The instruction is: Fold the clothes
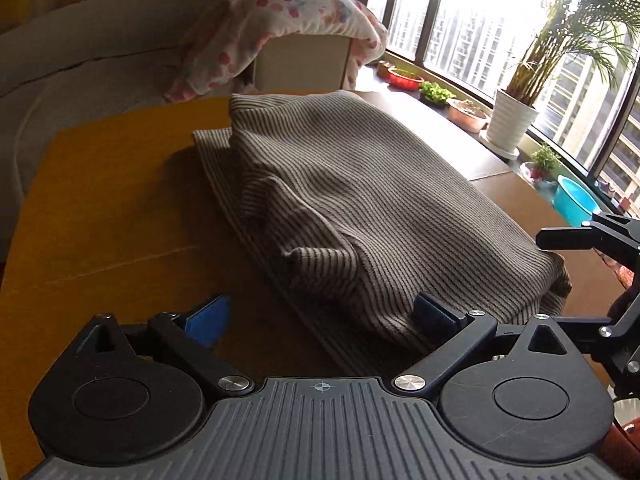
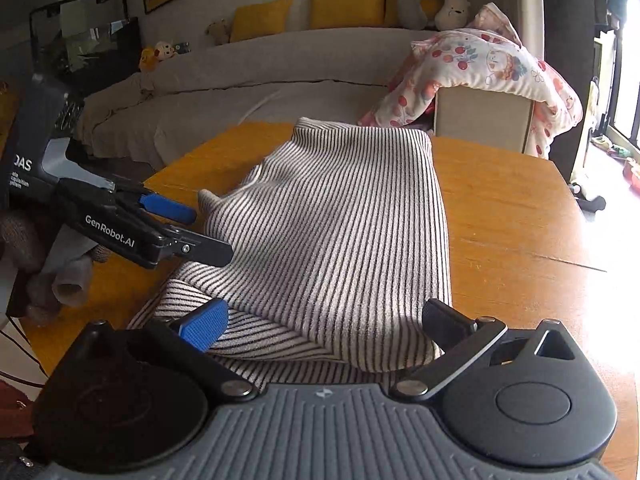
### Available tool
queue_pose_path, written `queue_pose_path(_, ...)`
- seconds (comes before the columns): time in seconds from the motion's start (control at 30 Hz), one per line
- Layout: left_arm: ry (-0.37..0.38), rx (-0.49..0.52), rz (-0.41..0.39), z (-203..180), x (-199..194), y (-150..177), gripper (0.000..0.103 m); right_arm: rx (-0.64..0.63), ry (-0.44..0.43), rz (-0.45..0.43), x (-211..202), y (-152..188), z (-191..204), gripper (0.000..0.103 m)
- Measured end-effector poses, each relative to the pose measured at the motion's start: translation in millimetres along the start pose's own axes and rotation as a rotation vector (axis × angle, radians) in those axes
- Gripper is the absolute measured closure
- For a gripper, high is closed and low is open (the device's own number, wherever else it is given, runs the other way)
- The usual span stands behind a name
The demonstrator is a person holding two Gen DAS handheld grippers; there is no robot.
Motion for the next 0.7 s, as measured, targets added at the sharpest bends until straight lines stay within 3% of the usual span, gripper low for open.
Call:
queue_pose_path(0.3,-0.106,0.035,0.007,9,-15,6,0.002,-0.044,0.258,0.042,4,11,-23,0.0)
queue_pose_path(0.43,-0.103,0.047,-0.016,1,-23,4,0.002,-0.004,0.293,-0.007,2,23,-18,0.0)
queue_pose_path(0.57,-0.023,0.044,-0.079,-15,-34,-7,0.002,0.039,0.28,-0.004,2,26,-23,0.0)
queue_pose_path(0.7,0.016,0.125,-0.06,-39,-30,-3,0.001,0.036,0.256,0.01,0,25,-26,0.0)
Point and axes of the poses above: each gripper's, at about its wrist camera, not at the fingertips, and x roughly the way its jaws point, z to its left, y to its underside, the point moved 2 cm from there along x, roughly the way its jaws point, and after that the axes turned 4 degrees about x, right-handed, at the moved point
